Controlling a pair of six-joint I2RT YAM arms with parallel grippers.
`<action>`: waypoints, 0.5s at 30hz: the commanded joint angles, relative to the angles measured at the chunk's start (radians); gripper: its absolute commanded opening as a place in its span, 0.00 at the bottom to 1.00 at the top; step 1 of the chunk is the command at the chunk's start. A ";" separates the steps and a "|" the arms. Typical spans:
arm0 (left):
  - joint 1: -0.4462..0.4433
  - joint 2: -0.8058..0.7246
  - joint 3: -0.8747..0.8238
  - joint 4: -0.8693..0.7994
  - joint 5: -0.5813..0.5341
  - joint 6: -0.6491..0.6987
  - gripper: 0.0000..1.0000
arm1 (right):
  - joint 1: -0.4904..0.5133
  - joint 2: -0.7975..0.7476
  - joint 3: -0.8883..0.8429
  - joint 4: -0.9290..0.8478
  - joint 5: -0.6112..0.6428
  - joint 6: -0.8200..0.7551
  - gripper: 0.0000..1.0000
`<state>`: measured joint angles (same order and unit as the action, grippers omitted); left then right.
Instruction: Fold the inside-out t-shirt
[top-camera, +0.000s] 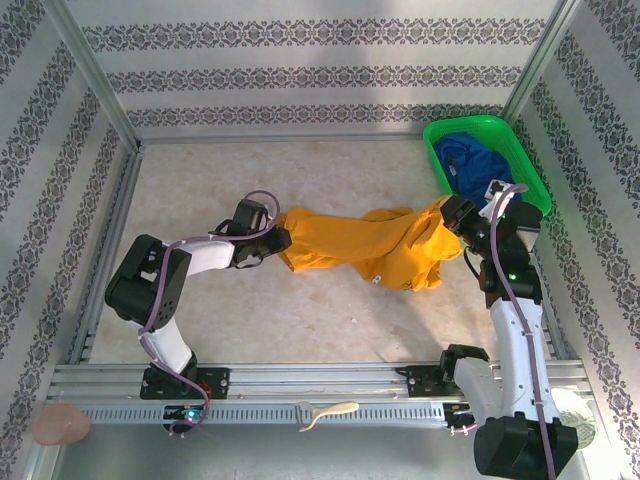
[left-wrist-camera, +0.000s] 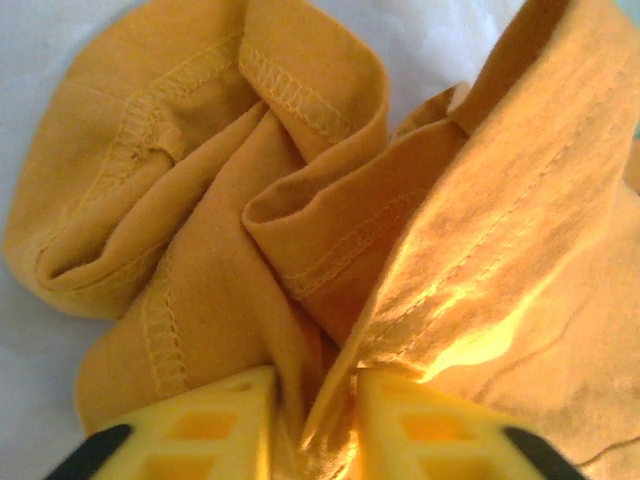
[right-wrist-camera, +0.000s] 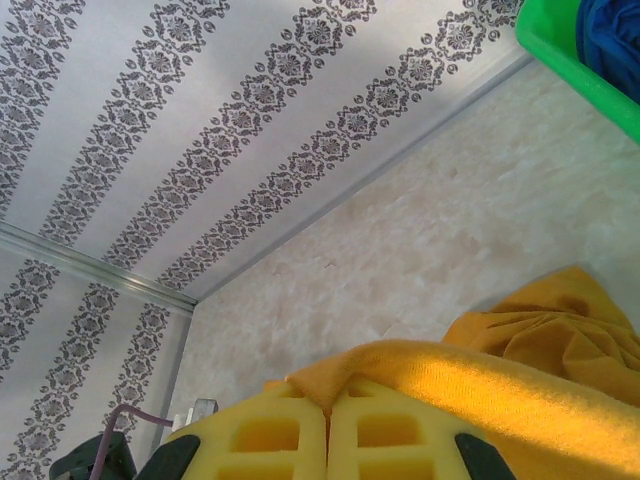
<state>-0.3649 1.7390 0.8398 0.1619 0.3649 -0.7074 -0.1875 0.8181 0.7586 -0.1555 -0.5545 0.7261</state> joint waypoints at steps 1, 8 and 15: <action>0.002 0.007 -0.002 0.070 0.014 -0.015 0.17 | 0.000 0.000 0.010 0.019 0.010 -0.020 0.00; 0.004 -0.049 0.035 0.016 0.014 0.006 0.04 | 0.000 0.003 0.026 0.012 0.015 -0.025 0.00; 0.007 -0.173 0.117 -0.121 0.006 0.068 0.05 | 0.000 0.016 0.055 0.017 0.015 -0.020 0.00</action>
<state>-0.3645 1.6241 0.9039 0.0917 0.3656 -0.6834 -0.1875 0.8360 0.7746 -0.1562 -0.5537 0.7261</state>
